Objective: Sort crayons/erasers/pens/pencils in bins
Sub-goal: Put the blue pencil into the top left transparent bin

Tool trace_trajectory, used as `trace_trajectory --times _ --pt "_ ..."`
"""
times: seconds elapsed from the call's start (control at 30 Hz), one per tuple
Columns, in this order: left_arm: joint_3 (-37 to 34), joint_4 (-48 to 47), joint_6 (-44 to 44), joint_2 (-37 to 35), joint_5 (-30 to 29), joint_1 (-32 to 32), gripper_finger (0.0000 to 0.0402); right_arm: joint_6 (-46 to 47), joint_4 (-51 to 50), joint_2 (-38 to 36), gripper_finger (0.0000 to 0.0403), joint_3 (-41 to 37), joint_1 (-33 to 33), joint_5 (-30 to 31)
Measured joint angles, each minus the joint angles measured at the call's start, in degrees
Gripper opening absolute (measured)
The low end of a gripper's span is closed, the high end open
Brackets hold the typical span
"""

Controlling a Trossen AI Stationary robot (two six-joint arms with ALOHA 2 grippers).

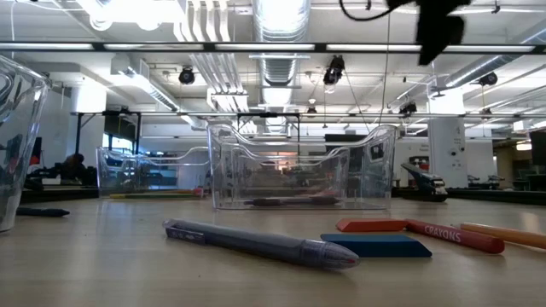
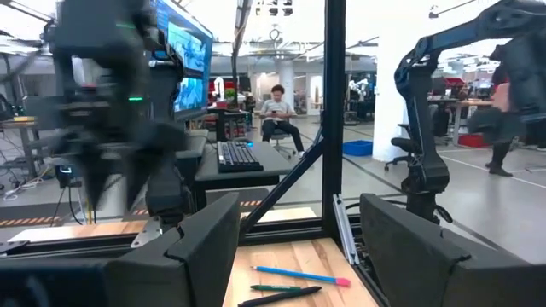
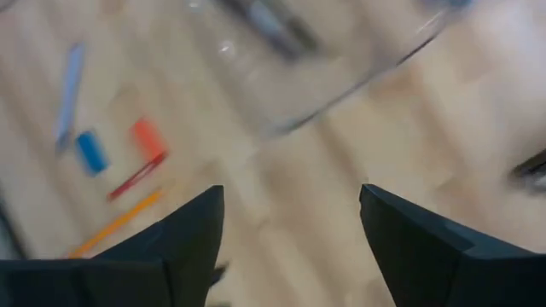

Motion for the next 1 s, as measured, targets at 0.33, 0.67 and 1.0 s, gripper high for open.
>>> trace_trajectory --times 0.33,0.67,1.0 --pt "0.00 0.02 -0.08 0.00 -0.02 -0.02 0.0225 30.21 0.22 1.33 0.0253 -4.65 28.73 4.58" --pt "0.00 -0.05 -3.63 0.63 -0.04 -0.02 0.0225 64.16 0.92 8.39 0.0245 -10.08 44.28 0.90" --pt "-0.02 0.00 -13.05 2.71 -0.07 -0.04 0.0225 82.45 13.56 15.37 0.0240 -16.06 53.51 -8.55"
